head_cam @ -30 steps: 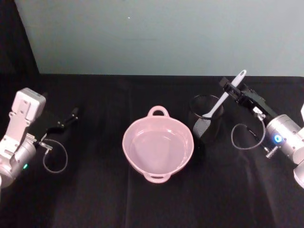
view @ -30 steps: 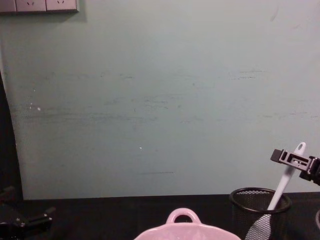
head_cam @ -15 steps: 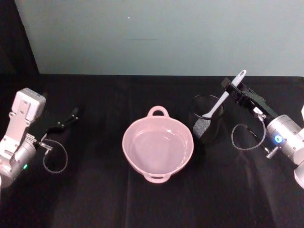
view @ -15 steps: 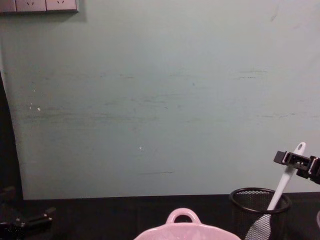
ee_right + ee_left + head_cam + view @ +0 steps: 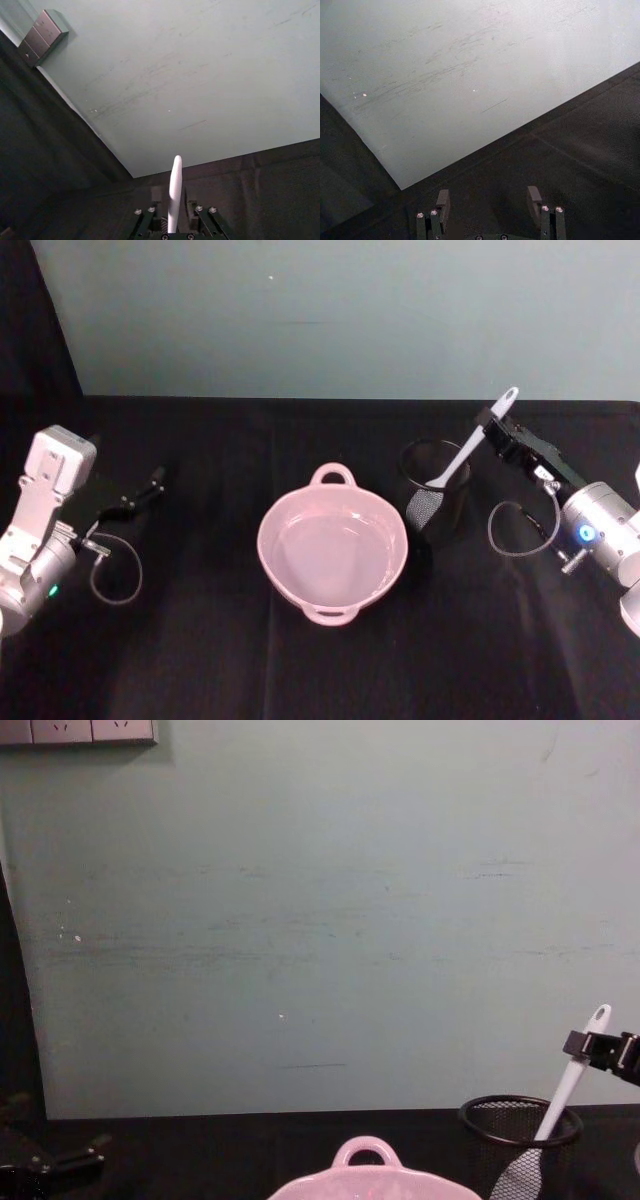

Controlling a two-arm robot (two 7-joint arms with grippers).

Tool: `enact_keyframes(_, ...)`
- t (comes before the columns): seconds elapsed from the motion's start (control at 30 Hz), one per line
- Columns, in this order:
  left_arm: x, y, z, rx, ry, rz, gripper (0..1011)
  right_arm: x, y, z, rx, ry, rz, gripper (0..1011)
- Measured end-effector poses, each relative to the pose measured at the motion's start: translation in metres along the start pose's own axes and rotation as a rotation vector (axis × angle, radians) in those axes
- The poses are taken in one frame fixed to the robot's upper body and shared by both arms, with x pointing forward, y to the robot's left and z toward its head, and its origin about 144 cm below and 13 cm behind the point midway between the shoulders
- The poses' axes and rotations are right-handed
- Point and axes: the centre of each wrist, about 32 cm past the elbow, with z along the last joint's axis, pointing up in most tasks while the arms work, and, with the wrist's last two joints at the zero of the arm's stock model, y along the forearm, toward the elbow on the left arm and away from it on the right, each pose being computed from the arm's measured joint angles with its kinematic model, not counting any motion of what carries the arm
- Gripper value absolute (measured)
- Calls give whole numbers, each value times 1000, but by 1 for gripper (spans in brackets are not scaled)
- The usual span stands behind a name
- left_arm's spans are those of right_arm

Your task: Use the one hand to pick up the spoon and stir the clear water in the bowl.

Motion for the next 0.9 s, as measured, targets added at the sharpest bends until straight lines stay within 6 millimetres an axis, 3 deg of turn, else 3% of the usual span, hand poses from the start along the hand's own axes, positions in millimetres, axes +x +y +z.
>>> enact_keyframes(0.27, 0, 0, 0, 0, 0, 0, 1011, 0, 0, 0, 0, 0, 0, 109)
enact_keyframes(0.63, 0, 0, 0, 0, 0, 0, 1011, -4, -3, 3, 12, -34, 11, 109)
enact_keyframes(0.9, 0, 0, 0, 0, 0, 0, 1011, -26, -15, 26, 56, -263, 81, 109)
